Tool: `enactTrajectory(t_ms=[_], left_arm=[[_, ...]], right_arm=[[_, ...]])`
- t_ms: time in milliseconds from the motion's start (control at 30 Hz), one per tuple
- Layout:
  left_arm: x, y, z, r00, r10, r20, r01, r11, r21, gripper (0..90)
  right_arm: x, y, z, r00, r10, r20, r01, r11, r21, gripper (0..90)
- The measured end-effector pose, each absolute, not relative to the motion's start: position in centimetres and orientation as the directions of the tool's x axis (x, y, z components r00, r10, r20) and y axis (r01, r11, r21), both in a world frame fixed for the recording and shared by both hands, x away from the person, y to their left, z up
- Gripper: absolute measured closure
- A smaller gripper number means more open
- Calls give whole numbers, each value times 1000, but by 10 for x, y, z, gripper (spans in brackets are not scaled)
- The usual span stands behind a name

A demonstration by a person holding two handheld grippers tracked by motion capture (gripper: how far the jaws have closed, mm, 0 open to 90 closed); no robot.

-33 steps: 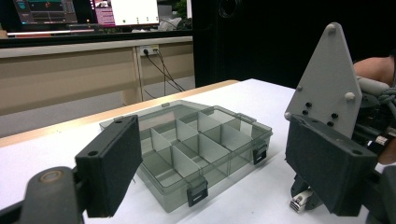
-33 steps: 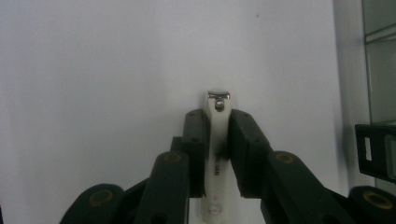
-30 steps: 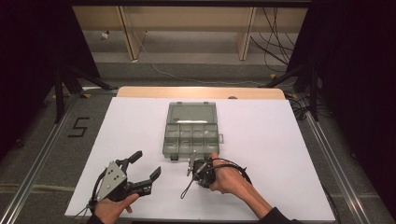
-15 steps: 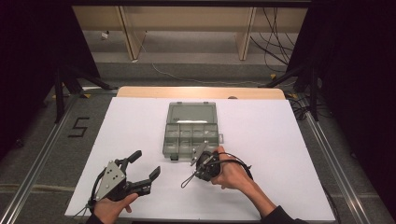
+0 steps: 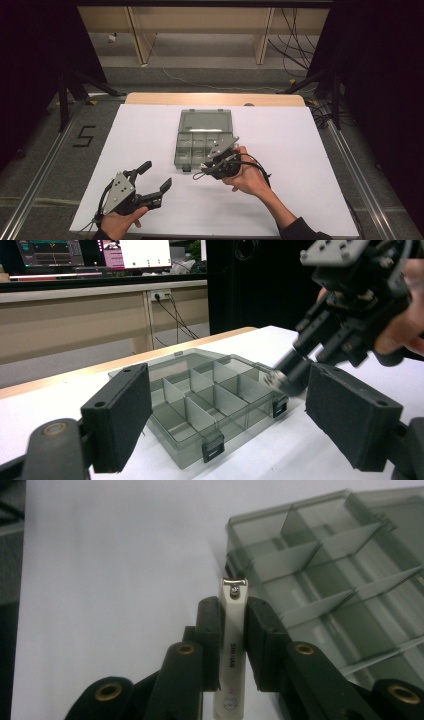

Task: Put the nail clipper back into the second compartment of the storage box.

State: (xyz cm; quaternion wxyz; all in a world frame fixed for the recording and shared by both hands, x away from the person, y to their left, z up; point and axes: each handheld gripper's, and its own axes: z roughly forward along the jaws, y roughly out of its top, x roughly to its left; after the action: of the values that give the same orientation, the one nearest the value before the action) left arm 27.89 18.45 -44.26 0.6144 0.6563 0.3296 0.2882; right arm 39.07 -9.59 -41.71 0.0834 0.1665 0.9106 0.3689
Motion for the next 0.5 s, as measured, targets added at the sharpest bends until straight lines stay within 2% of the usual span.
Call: enactTrajectory(t_ms=[233, 500], left_arm=[[280, 185, -443, 618, 786, -26, 74, -25, 997, 180], [279, 185, -442, 614, 789, -29, 80, -26, 996, 180]], right_arm=[[409, -94, -404, -905, 424, -40, 250, 606, 755, 775], [429, -88, -403, -872, 487, -45, 277, 566, 776, 775]])
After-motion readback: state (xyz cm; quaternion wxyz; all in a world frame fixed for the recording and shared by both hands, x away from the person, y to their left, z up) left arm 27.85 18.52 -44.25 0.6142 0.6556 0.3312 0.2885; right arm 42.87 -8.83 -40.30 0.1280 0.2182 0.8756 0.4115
